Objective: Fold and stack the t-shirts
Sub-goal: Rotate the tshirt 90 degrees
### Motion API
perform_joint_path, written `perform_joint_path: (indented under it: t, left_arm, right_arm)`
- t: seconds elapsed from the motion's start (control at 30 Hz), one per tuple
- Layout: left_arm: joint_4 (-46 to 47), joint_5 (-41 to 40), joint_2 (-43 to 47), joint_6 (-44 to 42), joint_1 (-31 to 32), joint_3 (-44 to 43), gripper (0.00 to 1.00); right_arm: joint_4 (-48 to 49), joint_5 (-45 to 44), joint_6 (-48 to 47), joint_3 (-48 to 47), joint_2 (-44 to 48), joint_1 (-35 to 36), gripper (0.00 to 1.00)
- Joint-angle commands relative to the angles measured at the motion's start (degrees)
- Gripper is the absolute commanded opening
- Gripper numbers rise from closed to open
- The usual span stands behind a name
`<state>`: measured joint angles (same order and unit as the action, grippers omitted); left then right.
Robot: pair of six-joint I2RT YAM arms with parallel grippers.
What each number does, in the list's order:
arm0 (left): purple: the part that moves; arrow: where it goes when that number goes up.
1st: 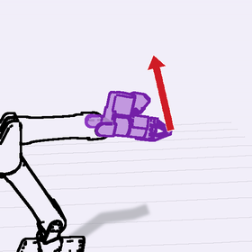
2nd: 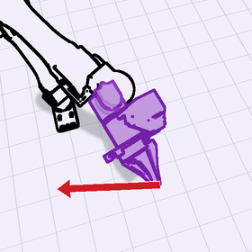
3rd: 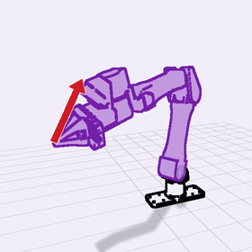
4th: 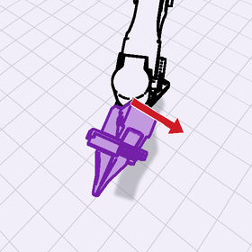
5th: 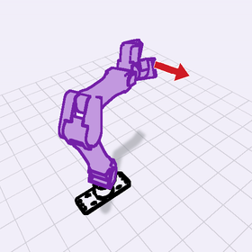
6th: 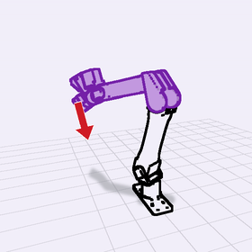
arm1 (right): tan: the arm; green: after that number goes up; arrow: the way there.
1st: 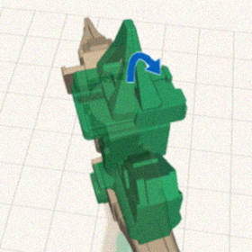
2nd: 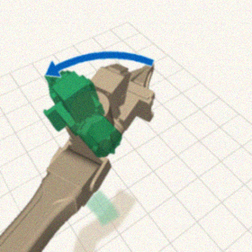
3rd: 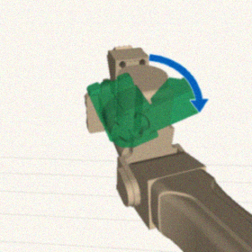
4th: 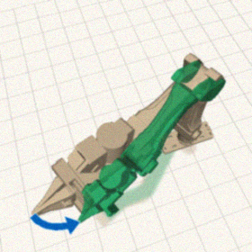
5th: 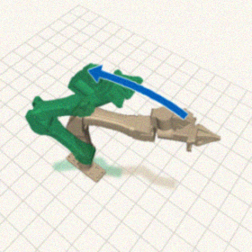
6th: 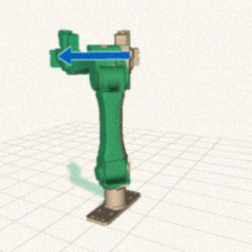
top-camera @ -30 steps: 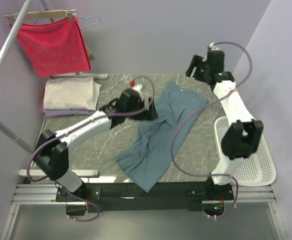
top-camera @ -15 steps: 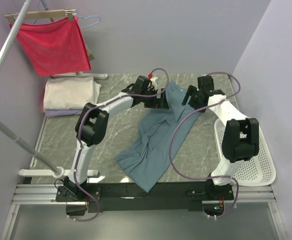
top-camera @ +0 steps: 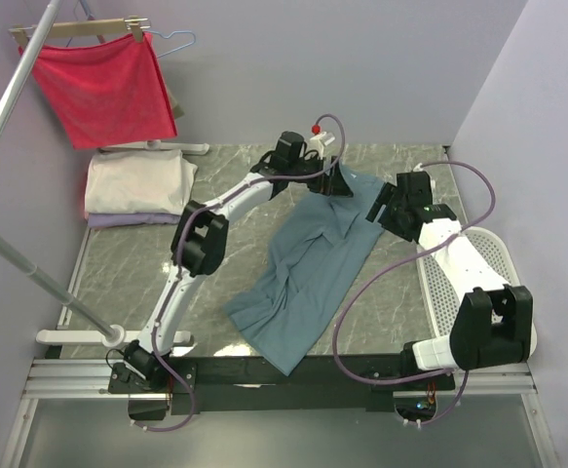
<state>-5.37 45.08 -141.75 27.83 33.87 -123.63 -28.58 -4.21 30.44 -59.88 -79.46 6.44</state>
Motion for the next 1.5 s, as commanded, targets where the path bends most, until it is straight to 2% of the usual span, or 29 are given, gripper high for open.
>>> perform_joint_path:
  t: [0.0,0.07,0.17,0.27,0.33,0.4,0.53,0.67,0.8,1.1,1.27,1.37,1.47]
  left_arm:
    - [2.9,5.9,-10.4,4.6,1.3,-9.4,0.99]
    - [1.0,4.6,-12.8,4.8,2.1,-12.3,0.99]
    - [-0.6,-1.1,-14.1,3.3,2.5,-10.0,0.99]
    - [-6.3,-9.9,-14.2,-0.2,2.6,-8.9,0.99]
    - [-12.2,-17.6,-15.2,-1.1,2.2,-12.9,1.0]
    - [-13.7,-18.7,-15.3,0.6,0.8,-12.9,0.99]
    - [-10.4,-14.9,-14.3,6.6,-6.5,-7.0,1.0]
    - [-13.2,-15.5,-13.7,4.5,-11.0,-7.8,1.0]
    - [-9.8,-14.8,-9.6,3.8,-13.7,-1.5,0.99]
    - [-5.5,-13.6,-2.5,0.7,-12.4,0.9,0.99]
    - [-9.3,-22.5,1.6,-3.2,-10.8,-0.2,0.99]
    - [-15.4,-26.5,1.1,-5.5,-10.1,-3.5,1.0]
    - [-16.2,-31.9,4.6,-5.4,-9.9,-0.8,0.99]
  right_arm:
    - [0.2,-1.2,1.0,2.6,3.5,0.7,0.82]
    - [-0.3,-1.1,1.0,3.0,4.0,1.2,0.82]
    - [-0.5,-0.8,1.1,3.2,4.2,1.8,0.82]
    - [-0.7,0.2,0.9,3.2,3.4,2.5,0.82]
    - [-1.0,0.1,1.0,3.2,3.2,3.4,0.82]
    - [-1.2,0.1,1.0,3.5,2.9,4.6,0.82]
    - [-1.7,1.2,1.5,4.1,2.8,6.7,0.82]
    - [-1.0,2.7,2.4,6.0,3.5,8.5,0.82]
    - [0.5,3.9,3.0,7.1,2.8,9.3,0.82]
    - [2.8,5.4,2.4,6.2,-0.1,10.7,0.82]
    - [3.9,6.3,2.4,6.4,-1.8,11.0,0.82]
    - [5.0,7.7,2.0,6.4,-2.7,11.1,0.82]
    - [11.5,10.2,1.1,7.1,-3.6,11.1,0.82]
